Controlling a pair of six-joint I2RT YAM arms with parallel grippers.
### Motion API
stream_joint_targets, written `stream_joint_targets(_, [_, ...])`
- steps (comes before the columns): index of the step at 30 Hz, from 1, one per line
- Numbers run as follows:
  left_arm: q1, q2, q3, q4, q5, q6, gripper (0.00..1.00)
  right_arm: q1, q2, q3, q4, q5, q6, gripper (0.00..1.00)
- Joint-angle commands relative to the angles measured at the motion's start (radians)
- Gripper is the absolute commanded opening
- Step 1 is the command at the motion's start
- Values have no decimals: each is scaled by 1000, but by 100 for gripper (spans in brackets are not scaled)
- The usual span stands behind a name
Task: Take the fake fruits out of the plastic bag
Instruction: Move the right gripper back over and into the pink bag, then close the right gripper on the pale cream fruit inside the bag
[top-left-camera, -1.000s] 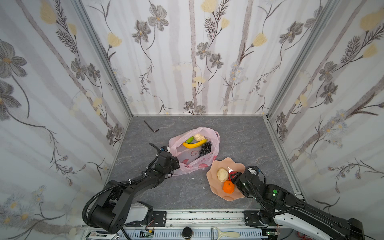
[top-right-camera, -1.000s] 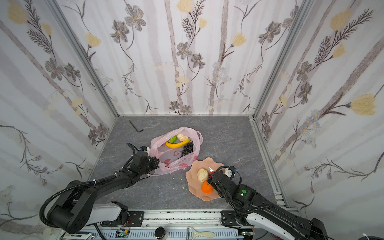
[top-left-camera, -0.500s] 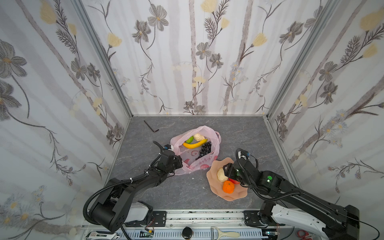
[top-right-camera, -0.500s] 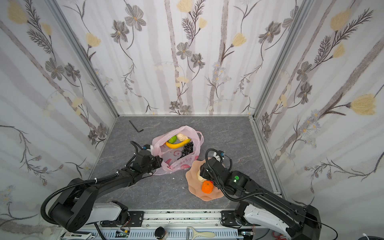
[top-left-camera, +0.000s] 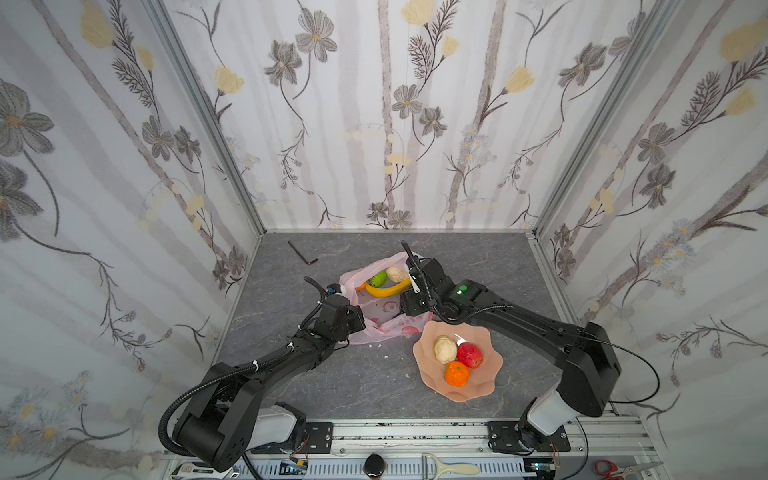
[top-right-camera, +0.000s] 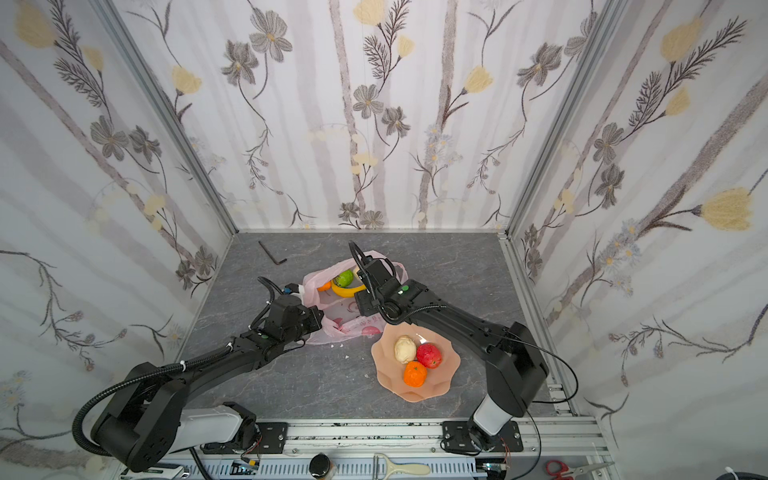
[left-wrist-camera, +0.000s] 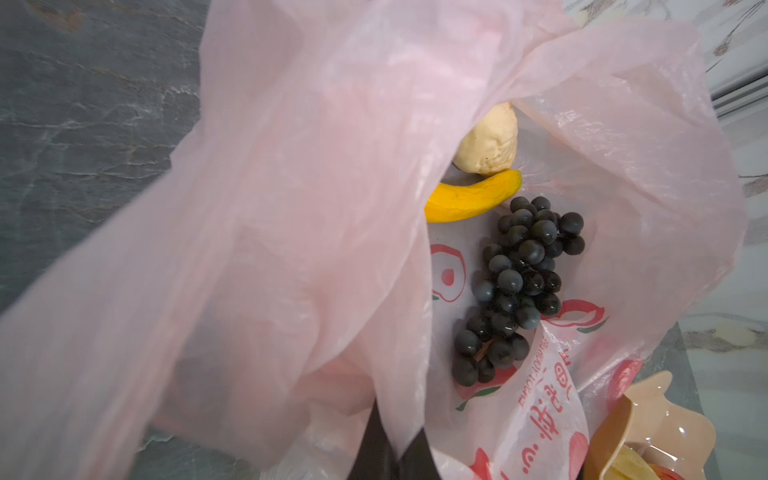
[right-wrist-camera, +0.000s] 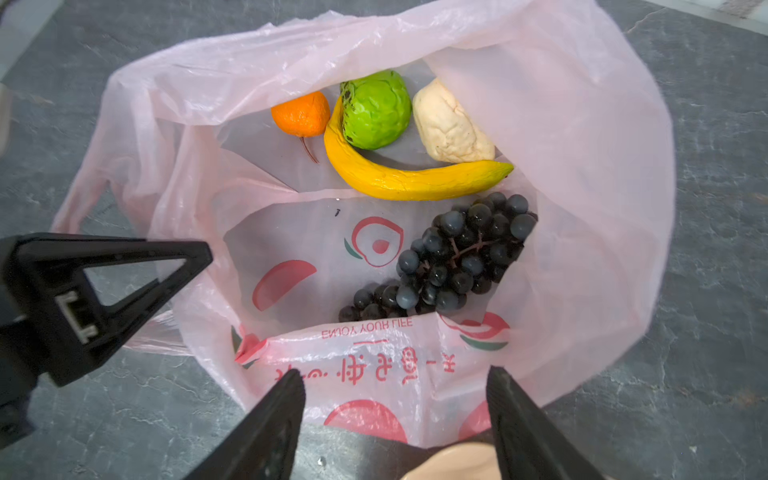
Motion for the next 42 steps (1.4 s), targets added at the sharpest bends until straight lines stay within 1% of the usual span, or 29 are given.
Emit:
stream_joint_targets(1, [11, 1, 19, -19, 3, -24, 0, -38, 112, 86, 44, -61, -160, 71])
stream_joint_targets(4, [25, 11, 39, -31, 29, -35, 0, -72, 221, 174, 39, -63, -206, 71])
stream_joint_targets(7, [32, 23, 60, -52, 43, -32, 0, -99, 291, 235, 50, -68, -232, 73])
stream_joint_targets(12, [40, 42, 88, -83, 45, -21, 0, -128, 393, 327, 68, -70, -243, 75])
stream_joint_targets(15, [43, 45, 96, -93, 43, -19, 0, -141, 446, 367, 81, -98, -241, 76])
stream_joint_targets(23, [55, 30, 93, -102, 33, -19, 0, -160, 537, 451, 90, -43, -247, 80])
stream_joint_targets(29, [60, -13, 67, -102, 6, -16, 0, -164, 624, 566, 57, 18, -255, 83])
stream_joint_targets(34, [70, -23, 50, -104, 6, -17, 0, -166, 683, 645, 26, 25, -259, 84])
stream_joint_targets(42, [80, -54, 46, -106, 7, -16, 0, -172, 736, 690, -7, 16, -266, 84])
